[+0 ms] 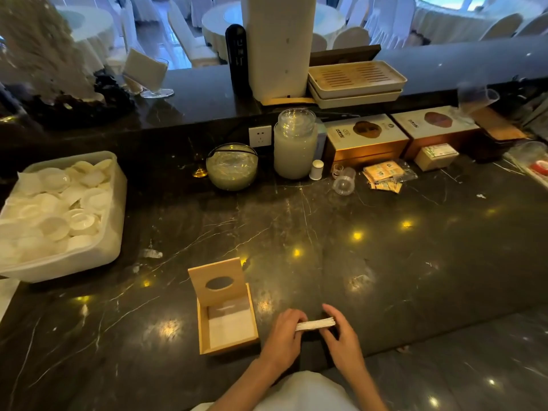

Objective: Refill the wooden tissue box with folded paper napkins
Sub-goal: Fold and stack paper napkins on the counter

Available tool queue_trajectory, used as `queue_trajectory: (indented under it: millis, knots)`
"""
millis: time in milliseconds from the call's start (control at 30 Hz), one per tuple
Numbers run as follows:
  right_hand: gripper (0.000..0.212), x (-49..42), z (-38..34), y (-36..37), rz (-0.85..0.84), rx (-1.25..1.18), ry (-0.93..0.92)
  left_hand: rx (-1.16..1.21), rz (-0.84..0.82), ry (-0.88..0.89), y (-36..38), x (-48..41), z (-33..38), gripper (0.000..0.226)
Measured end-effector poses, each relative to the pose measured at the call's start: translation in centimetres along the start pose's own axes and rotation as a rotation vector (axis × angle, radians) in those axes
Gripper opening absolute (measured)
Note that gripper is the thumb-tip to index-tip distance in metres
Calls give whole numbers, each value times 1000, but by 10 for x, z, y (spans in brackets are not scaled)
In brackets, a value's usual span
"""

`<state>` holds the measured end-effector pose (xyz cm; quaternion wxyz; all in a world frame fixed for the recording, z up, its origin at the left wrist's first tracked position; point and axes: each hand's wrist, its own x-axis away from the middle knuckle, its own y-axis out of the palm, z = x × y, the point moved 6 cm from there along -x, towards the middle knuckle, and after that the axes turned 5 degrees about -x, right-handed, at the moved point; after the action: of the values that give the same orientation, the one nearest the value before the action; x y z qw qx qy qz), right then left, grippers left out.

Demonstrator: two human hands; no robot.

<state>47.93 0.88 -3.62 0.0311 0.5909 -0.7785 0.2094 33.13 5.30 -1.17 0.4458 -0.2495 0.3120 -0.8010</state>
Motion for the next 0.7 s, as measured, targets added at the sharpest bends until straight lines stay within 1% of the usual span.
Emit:
queue_trajectory:
  millis: [100,233,333,400,467,500,567,600,700]
  knots:
    - [69,2,9,1,-40,-82,58,32,22,-6,5,-1,-4,22]
    - [83,7,9,11,-176,-70,58,59,25,-8,11,1,-5,23]
    - [95,7,10,12,-182,-95,44,71,35,-16,15,2,-8,26]
    - [96,6,12,11,-187,-110,41,80,31,-12,16,2,-9,28]
    - [86,7,10,14,-208,-100,36,76,26,-14,16,1,-11,27]
    - [76,6,9,14,-190,-100,28,70,31,-18,15,1,-12,26]
    - [47,4,6,9,-94,-94,-9,63,41,-23,13,1,-14,22]
    - [38,3,3,5,-49,-78,-26,62,45,-24,13,0,-17,20]
    - [29,3,-1,-1,-1,-35,-39,62,49,-46,12,3,-21,18]
